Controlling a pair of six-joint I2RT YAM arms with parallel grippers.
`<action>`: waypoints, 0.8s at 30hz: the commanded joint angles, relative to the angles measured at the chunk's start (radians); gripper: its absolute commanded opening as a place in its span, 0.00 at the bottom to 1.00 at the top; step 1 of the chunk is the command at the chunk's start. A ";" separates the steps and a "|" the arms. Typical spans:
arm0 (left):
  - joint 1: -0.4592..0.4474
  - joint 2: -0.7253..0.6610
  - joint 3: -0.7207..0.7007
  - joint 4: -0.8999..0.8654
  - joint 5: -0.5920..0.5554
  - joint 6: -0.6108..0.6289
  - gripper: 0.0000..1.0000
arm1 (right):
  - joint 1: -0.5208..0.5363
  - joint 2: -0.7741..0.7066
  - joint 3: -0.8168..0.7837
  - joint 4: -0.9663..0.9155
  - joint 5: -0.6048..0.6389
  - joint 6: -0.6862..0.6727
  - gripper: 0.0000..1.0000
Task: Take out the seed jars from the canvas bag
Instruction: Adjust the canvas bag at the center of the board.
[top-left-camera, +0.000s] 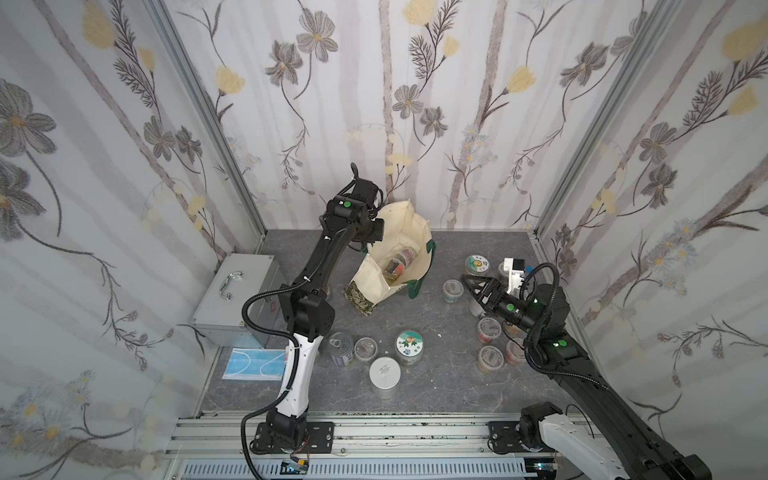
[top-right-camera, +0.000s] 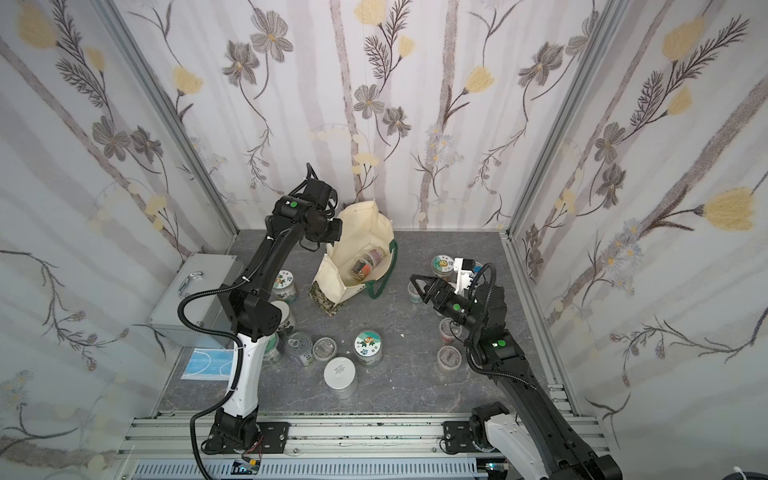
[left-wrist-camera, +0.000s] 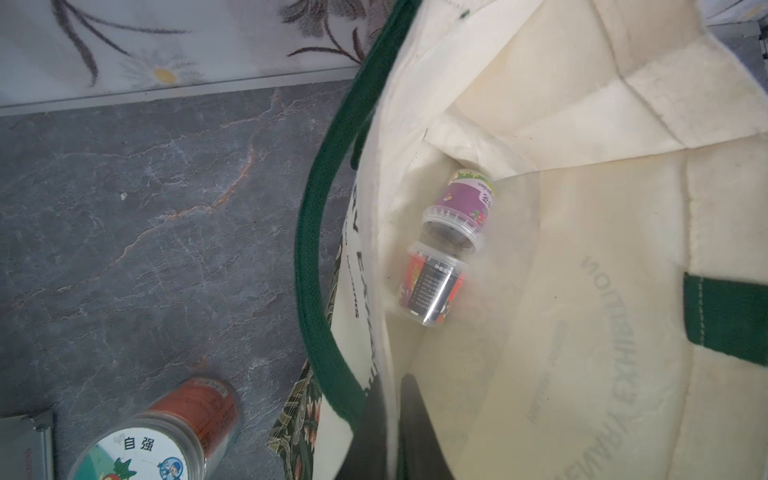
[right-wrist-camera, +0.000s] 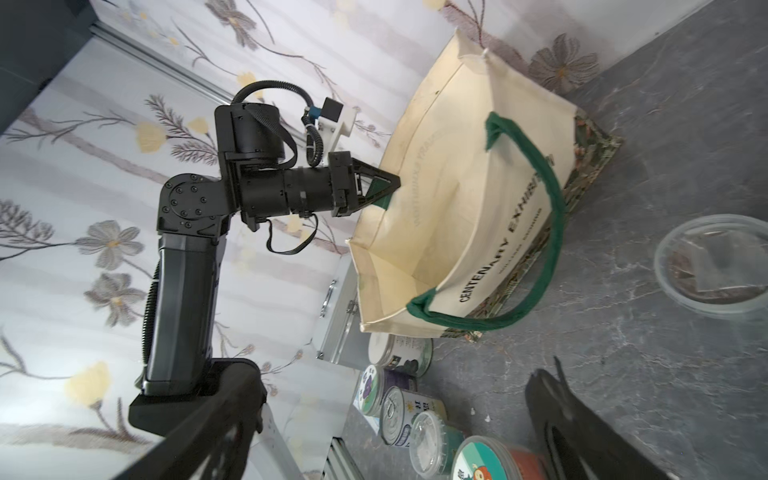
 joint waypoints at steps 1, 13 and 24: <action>-0.036 -0.066 -0.066 0.125 -0.069 0.090 0.00 | -0.001 0.024 -0.009 0.259 -0.155 0.096 0.97; -0.095 -0.352 -0.604 0.522 -0.135 0.209 0.00 | 0.126 0.215 0.305 -0.227 0.080 -0.247 0.75; -0.099 -0.468 -0.859 0.635 -0.009 0.192 0.00 | 0.297 0.684 0.609 -0.325 0.307 -0.354 0.52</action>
